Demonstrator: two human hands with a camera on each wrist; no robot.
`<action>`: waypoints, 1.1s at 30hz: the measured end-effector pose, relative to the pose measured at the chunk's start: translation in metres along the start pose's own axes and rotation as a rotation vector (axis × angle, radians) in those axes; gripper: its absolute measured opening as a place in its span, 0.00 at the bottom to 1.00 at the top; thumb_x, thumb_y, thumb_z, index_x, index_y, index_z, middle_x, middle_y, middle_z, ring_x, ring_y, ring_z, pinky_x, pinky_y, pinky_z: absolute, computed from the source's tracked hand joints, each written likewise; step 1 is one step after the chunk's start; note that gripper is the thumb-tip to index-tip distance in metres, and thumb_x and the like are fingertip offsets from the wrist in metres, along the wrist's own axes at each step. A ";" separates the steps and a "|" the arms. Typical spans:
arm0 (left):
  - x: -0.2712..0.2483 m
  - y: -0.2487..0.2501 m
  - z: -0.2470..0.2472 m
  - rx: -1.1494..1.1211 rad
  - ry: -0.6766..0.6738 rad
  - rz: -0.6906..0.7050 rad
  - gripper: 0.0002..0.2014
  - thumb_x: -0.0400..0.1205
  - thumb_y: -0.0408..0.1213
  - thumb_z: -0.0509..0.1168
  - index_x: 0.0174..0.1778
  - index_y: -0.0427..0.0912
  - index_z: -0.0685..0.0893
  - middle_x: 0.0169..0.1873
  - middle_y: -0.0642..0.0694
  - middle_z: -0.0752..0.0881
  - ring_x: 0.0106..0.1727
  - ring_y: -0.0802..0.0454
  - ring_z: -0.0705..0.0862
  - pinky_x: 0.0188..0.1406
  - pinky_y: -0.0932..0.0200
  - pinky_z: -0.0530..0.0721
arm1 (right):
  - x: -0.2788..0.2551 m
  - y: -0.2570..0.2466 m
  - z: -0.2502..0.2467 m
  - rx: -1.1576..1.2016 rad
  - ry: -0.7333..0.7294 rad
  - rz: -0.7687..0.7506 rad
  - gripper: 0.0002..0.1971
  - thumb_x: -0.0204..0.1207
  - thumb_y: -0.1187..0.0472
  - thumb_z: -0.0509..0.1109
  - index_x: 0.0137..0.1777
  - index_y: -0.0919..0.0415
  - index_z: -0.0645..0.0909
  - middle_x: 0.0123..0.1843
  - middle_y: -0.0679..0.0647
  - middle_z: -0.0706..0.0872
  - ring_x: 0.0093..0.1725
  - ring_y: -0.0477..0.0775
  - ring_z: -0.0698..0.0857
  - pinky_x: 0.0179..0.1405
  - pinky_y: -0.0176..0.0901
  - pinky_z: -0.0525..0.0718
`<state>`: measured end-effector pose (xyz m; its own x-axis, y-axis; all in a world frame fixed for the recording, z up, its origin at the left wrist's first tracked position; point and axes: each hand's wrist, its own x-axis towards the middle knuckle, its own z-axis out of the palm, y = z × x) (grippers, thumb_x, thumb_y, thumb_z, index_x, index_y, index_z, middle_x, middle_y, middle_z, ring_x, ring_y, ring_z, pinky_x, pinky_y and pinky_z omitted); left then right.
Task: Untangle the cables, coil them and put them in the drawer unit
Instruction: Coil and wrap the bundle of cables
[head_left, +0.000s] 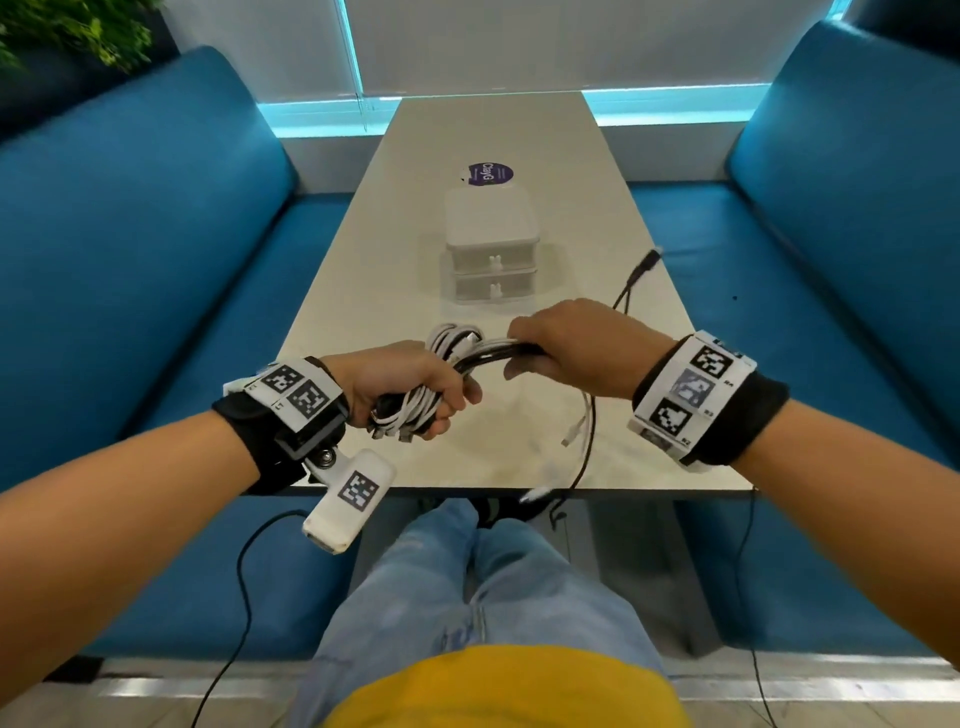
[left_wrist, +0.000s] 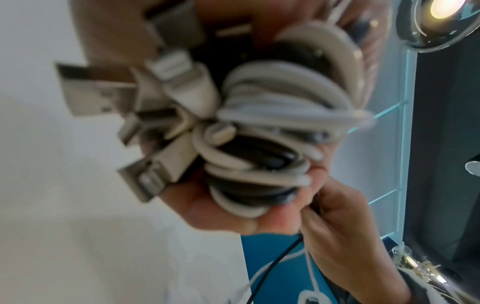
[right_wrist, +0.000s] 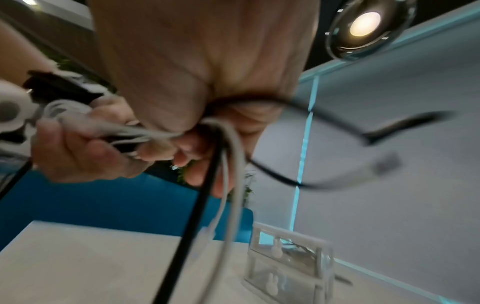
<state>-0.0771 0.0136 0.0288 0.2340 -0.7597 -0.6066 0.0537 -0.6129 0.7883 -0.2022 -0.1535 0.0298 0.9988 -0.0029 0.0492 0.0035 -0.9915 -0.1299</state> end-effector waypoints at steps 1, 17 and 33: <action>-0.001 0.001 -0.001 0.013 0.004 0.020 0.09 0.79 0.22 0.57 0.48 0.35 0.81 0.21 0.44 0.75 0.22 0.50 0.78 0.19 0.62 0.76 | -0.002 0.002 -0.002 0.137 0.007 0.013 0.16 0.79 0.45 0.67 0.48 0.60 0.81 0.38 0.53 0.84 0.37 0.53 0.79 0.37 0.44 0.75; 0.017 0.015 0.033 -0.211 0.048 0.399 0.05 0.72 0.28 0.72 0.37 0.37 0.81 0.21 0.43 0.77 0.23 0.48 0.80 0.27 0.57 0.82 | 0.005 -0.028 0.023 1.140 0.488 0.270 0.26 0.86 0.44 0.48 0.59 0.59 0.82 0.52 0.48 0.87 0.55 0.35 0.85 0.61 0.38 0.82; 0.014 0.022 0.033 0.102 0.214 0.300 0.05 0.75 0.30 0.72 0.42 0.39 0.82 0.26 0.38 0.82 0.27 0.45 0.82 0.31 0.54 0.81 | -0.003 -0.016 0.035 0.790 0.403 0.343 0.37 0.80 0.32 0.42 0.54 0.58 0.87 0.49 0.52 0.91 0.50 0.51 0.88 0.56 0.54 0.84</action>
<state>-0.1052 -0.0177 0.0346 0.4227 -0.8527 -0.3068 -0.1422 -0.3967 0.9069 -0.2035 -0.1328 -0.0031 0.8598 -0.4684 0.2033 -0.1066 -0.5540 -0.8257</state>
